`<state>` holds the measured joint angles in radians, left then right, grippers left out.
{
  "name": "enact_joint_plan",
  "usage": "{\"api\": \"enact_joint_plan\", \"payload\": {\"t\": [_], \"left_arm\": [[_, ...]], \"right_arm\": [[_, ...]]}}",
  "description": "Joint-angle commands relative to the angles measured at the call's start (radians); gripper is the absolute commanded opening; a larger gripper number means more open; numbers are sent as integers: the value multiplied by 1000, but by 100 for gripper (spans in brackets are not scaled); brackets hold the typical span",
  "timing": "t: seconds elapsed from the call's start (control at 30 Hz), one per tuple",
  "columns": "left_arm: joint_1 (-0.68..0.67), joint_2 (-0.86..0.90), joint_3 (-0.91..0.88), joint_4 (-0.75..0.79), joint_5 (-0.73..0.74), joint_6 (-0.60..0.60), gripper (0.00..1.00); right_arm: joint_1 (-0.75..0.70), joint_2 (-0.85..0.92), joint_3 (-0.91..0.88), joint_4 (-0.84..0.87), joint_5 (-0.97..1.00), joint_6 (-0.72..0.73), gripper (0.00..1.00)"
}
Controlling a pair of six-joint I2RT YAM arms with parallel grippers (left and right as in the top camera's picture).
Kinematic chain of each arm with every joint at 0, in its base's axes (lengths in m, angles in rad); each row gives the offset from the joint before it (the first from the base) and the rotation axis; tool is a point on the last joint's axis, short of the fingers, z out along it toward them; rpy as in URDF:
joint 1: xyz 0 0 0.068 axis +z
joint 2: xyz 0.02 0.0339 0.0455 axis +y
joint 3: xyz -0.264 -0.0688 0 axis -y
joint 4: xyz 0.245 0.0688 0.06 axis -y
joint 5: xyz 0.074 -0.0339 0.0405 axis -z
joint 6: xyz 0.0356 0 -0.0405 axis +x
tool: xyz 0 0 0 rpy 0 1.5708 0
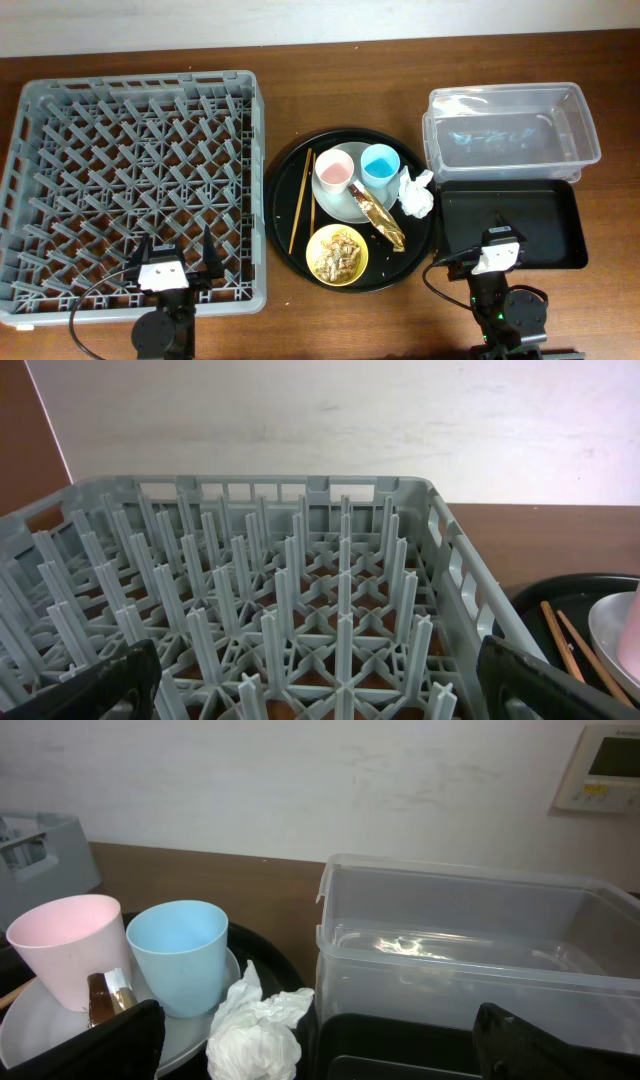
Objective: Sort waste into correct bins and load items into the dishwasher rack
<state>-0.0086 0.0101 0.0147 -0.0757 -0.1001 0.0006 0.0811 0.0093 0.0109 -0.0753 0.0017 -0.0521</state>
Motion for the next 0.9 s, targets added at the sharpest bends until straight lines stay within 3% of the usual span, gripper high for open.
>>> {"api": "enact_joint_plan", "payload": {"t": [0.0, 0.2, 0.27, 0.33, 0.4, 0.43, 0.5, 0.6, 0.63, 0.7, 0.77, 0.87], "left_arm": [[5, -2, -5, 14, 14, 15, 99], [5, -2, -5, 15, 16, 15, 99], [5, -1, 13, 11, 84, 15, 99], [5, 5, 119, -80, 229, 15, 99], [5, 66, 308, -203, 239, 20, 99], [5, 119, 412, -262, 243, 36, 100], [5, 384, 778, -499, 349, 126, 99], [5, 836, 1299, -920, 526, 129, 100], [5, 918, 1392, -962, 555, 128, 99], [5, 1056, 1531, -1042, 612, 124, 99], [5, 1134, 1551, -1046, 722, 105, 99], [5, 1207, 1550, -1104, 740, 106, 99]], "right_arm": [[-4, -4, -5, -6, 3, 4, 99], [-4, -4, -5, -6, 3, 4, 99], [-4, -4, -5, -6, 3, 4, 99], [-4, -4, -5, -6, 3, 4, 99], [-4, -4, -5, -6, 3, 4, 99], [-4, -4, -5, -6, 3, 4, 99], [-4, -4, -5, -6, 3, 4, 99], [-4, -4, -5, -6, 3, 4, 99], [-4, -4, -5, -6, 3, 4, 99], [-4, -4, -5, -6, 3, 4, 99], [-4, -4, -5, -6, 3, 4, 99], [-4, -4, -5, -6, 3, 4, 99]]}}
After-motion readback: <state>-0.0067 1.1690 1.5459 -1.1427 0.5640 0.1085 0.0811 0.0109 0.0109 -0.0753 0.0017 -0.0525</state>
